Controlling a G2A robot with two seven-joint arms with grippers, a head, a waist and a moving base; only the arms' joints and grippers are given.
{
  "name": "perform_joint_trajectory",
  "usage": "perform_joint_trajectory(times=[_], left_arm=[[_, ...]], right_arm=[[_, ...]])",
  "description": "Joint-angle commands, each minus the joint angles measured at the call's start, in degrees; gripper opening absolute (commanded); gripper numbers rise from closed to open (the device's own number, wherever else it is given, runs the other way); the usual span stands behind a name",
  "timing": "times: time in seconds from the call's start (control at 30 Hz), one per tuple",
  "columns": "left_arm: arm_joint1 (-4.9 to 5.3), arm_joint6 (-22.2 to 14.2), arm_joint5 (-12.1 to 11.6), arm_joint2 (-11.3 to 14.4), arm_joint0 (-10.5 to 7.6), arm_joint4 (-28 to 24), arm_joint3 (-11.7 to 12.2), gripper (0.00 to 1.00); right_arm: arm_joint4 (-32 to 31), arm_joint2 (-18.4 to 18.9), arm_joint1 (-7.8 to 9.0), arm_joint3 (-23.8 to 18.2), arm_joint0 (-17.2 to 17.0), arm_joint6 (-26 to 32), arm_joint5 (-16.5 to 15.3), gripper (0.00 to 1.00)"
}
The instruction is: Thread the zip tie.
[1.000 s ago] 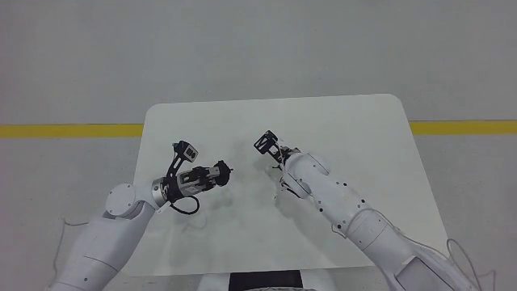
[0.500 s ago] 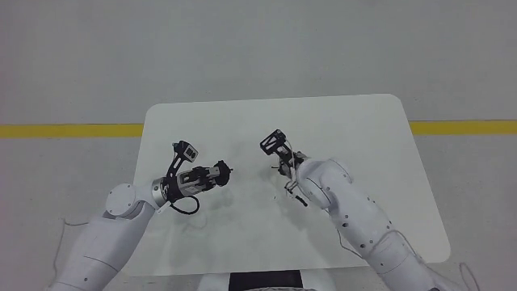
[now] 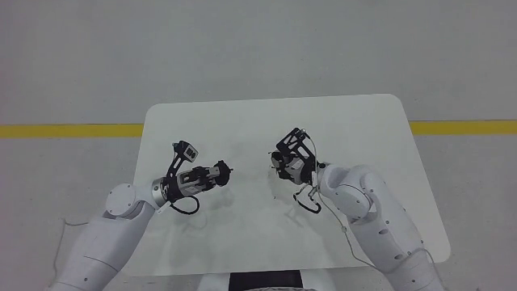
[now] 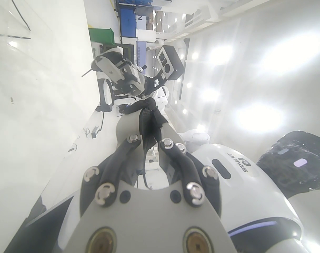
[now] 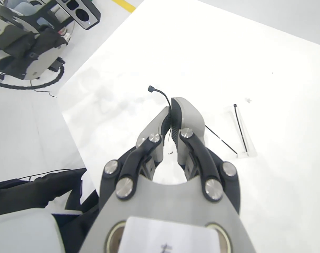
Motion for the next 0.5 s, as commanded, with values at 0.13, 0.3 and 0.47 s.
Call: perform_joint_trajectory(times=[0.13,0.3,0.47], left_arm=[[0.00,0.00,0.00,0.00,0.00,0.00,0.00,0.00],[0.00,0.00,0.00,0.00,0.00,0.00,0.00,0.00],[-0.19,2.95,0.15,1.02,-0.22,2.01,0.32,0.00]], right_arm=[[-0.07,-0.01,0.00,-0.01,0.01,0.02,0.04,0.00],[-0.07,-0.01,0.00,-0.01,0.01,0.02,0.04,0.00],[2.43,0.02,-0.18,-0.72,-0.42,-6.18,1.42,0.00]])
